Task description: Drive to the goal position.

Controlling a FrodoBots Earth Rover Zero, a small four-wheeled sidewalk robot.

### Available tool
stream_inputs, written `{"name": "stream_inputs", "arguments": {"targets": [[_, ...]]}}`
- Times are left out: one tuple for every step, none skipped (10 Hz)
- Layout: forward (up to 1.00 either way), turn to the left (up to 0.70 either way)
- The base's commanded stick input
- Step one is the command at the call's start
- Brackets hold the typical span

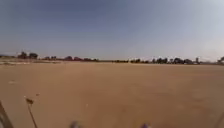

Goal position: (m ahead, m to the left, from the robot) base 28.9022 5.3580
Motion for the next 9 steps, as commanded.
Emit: {"name": "stream_inputs", "arguments": {"targets": [[0.5, 0.0], [0.5, 0.0], [0.5, 0.0], [0.5, 0.0], [0.5, 0.0], [0.5, 0.0], [0.5, 0.0], [0.5, 0.0], [0.5, 0.0]]}}
